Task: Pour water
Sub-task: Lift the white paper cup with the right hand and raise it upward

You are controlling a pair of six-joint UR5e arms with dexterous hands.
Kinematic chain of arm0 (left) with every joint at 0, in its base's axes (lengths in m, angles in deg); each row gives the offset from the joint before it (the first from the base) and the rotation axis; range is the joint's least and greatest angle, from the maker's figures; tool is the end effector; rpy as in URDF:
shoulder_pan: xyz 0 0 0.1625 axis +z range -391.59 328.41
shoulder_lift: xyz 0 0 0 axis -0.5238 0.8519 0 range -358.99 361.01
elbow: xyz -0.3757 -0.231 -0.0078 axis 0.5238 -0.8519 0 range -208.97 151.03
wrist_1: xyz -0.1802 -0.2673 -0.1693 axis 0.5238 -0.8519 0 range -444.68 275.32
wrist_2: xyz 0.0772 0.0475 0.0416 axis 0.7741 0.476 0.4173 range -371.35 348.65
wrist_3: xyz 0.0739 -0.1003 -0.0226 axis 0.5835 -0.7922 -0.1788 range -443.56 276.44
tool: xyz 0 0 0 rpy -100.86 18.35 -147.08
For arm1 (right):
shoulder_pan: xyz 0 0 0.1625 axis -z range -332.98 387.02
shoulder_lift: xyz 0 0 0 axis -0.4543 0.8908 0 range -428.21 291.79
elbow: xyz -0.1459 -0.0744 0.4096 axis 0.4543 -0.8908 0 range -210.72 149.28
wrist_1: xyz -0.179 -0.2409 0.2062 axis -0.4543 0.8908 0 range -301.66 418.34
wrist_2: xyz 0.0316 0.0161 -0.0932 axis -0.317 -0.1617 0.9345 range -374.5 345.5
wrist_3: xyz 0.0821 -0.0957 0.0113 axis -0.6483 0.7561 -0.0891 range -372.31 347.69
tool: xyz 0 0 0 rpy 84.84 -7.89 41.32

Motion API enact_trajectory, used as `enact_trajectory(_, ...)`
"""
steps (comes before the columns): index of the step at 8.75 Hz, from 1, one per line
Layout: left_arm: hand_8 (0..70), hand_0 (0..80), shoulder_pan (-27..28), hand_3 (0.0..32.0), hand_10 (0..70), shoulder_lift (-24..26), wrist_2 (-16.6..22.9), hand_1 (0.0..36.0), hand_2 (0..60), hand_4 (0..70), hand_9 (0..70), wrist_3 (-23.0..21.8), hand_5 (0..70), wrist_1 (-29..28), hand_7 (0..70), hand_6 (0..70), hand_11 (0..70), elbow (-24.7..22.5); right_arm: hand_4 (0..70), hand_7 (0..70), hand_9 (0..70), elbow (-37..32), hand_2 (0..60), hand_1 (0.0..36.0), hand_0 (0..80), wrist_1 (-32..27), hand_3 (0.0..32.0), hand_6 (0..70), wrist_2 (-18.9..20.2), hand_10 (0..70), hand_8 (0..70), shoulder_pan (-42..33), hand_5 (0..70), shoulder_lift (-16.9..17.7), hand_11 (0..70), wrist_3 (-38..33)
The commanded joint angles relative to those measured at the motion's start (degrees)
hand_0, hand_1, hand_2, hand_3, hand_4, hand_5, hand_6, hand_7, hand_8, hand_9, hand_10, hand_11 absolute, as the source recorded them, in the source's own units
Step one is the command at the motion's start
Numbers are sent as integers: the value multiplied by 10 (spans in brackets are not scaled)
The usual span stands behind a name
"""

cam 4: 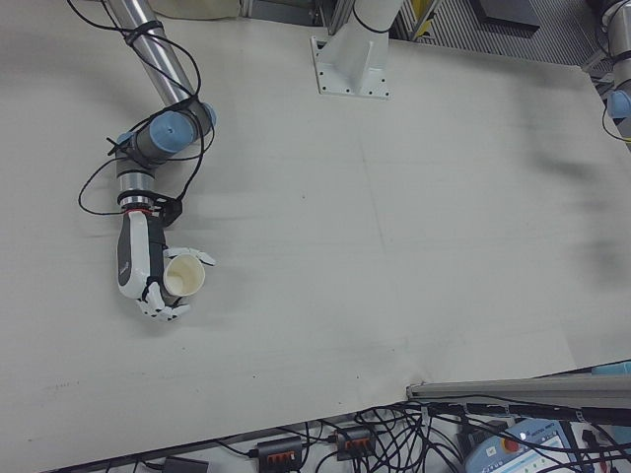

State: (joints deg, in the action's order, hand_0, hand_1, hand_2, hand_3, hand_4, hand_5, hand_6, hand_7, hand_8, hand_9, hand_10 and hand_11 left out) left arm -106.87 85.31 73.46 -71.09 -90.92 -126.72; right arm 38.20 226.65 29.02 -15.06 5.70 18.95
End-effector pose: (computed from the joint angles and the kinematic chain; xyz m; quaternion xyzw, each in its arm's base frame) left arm -0.0298 -0.4565 0.6698 0.0148 0.7560 -0.6432 0.1203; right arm -0.2634 -0.5411 0.7046 0.1600 -0.7173 0.6585 0.1620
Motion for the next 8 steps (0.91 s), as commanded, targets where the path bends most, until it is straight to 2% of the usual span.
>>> enact_trajectory(1, 365, 524, -1, 0, 232, 0, 1, 303, 600, 170, 348, -2, 641, 0, 468, 280, 355, -2, 188, 674, 579, 4, 212, 59, 423, 1, 0, 558, -1, 337, 429, 1, 586, -1, 481, -1)
enact_trajectory(2, 365, 523, -1, 0, 233, 0, 1, 303, 600, 170, 348, -2, 641, 0, 469, 281, 354, -4, 184, 697, 605, 11, 205, 52, 418, 2, 0, 573, -4, 350, 453, 1, 597, -1, 497, -2)
enact_trajectory(5, 362, 529, -2, 0, 233, -3, 9, 310, 600, 170, 346, -1, 647, 0, 472, 281, 356, -9, 146, 700, 584, 104, 166, 33, 403, 11, 0, 564, -7, 369, 464, -19, 622, -1, 520, 4)
enact_trajectory(7, 374, 538, 3, 0, 236, 2, 29, 314, 600, 179, 355, 2, 686, 13, 489, 295, 360, -29, 139, 700, 563, 185, 173, 42, 410, 63, 0, 548, -1, 370, 445, -55, 624, -9, 522, 30)
enact_trajectory(8, 377, 545, 16, 0, 239, 11, 41, 320, 600, 183, 358, 4, 700, 37, 500, 305, 364, -42, 142, 700, 560, 216, 180, 46, 414, 69, 0, 550, 1, 379, 440, -70, 636, -10, 533, 54)
